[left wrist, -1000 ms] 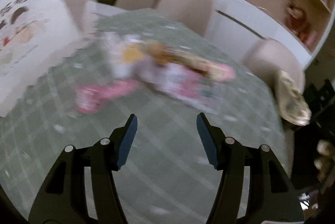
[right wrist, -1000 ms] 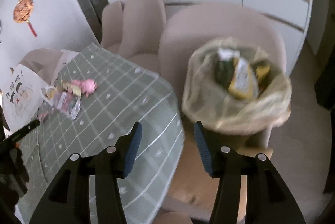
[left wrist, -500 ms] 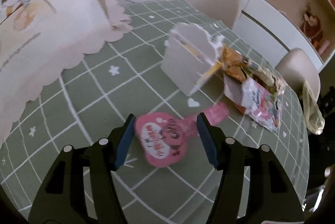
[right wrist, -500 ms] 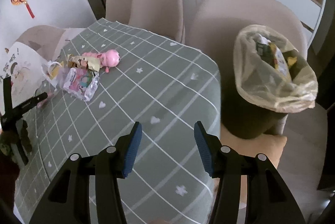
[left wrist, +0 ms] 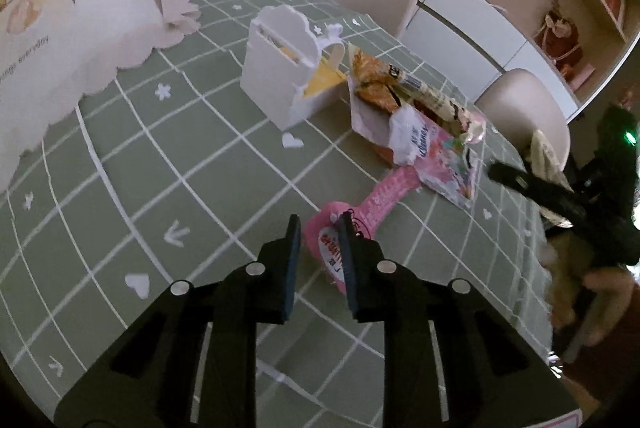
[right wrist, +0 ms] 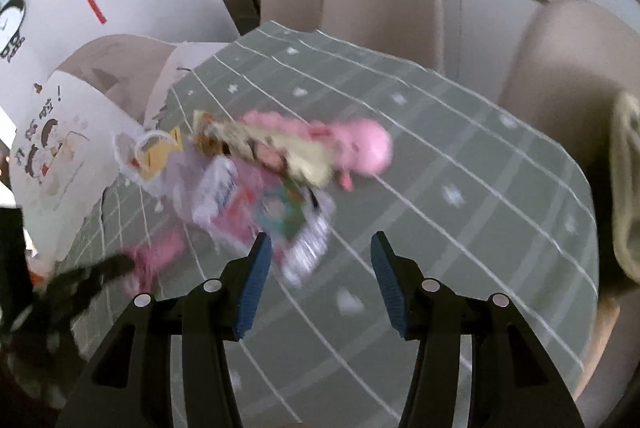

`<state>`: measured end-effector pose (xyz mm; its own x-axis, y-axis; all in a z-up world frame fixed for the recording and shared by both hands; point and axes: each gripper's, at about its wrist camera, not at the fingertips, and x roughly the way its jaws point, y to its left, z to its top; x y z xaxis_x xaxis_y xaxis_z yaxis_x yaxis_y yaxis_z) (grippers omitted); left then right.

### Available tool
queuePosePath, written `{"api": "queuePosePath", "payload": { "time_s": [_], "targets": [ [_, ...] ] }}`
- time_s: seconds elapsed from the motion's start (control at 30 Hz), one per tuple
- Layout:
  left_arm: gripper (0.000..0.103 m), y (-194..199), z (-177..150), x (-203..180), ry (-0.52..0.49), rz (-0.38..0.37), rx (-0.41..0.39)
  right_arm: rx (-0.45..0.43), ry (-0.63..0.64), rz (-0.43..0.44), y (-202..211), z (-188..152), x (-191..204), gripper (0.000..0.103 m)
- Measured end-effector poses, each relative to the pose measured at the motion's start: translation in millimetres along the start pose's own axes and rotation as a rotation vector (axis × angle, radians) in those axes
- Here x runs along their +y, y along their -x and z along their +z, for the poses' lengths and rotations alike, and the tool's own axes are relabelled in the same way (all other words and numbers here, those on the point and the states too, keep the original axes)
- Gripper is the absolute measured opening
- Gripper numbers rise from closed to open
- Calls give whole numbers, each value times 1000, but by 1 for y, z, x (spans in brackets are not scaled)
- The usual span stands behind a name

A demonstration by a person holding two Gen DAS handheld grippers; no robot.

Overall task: Collect trash
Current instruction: 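Grasp the pink heart-shaped candy with the left tool, then grasp the pink printed tissue packet with the right tool, then carry the pink candy and tissue packet with both tools over the bin bag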

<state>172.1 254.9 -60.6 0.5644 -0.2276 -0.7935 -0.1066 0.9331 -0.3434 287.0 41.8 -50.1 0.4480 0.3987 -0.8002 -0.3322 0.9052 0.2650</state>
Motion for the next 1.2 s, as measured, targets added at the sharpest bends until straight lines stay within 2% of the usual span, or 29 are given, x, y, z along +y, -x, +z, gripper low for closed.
{"api": "queuePosePath", "payload": {
  "time_s": [0.07, 0.13, 0.23, 0.3, 0.47, 0.53, 0.73, 0.77, 0.83, 0.93, 1.2],
  "targets": [
    [19, 0, -3, 2, 24, -22, 10, 14, 6, -25, -13, 6, 7, 48],
    [19, -1, -2, 3, 30, -30, 11, 30, 6, -52, -25, 9, 12, 43],
    [19, 0, -2, -1, 24, -36, 8, 53, -9, -54, -30, 3, 6, 23],
    [19, 1, -2, -4, 22, -39, 8, 45, -20, -58, -24, -3, -2, 16],
    [24, -1, -2, -13, 21, -43, 18, 35, -60, -64, 7, -19, -31, 12],
    [33, -4, -2, -19, 15, -44, 29, 19, -78, -71, 25, -25, -43, 12],
    [34, -14, -2, -35, 15, -45, 59, -17, -123, -81, 73, -43, -74, 12],
    [33, -17, -2, -36, 25, -51, 70, -20, -128, -81, 78, -45, -77, 12],
    [21, -22, -4, -39, 39, -50, 91, -27, -132, -80, 90, -53, -84, 12],
    [17, -20, -8, -44, 52, -49, 86, -39, -116, -91, 103, -62, -86, 12],
    [15, 21, -11, -71, 54, -56, -14, -77, -125, -92, 143, -80, -98, 12]
  ]
}}
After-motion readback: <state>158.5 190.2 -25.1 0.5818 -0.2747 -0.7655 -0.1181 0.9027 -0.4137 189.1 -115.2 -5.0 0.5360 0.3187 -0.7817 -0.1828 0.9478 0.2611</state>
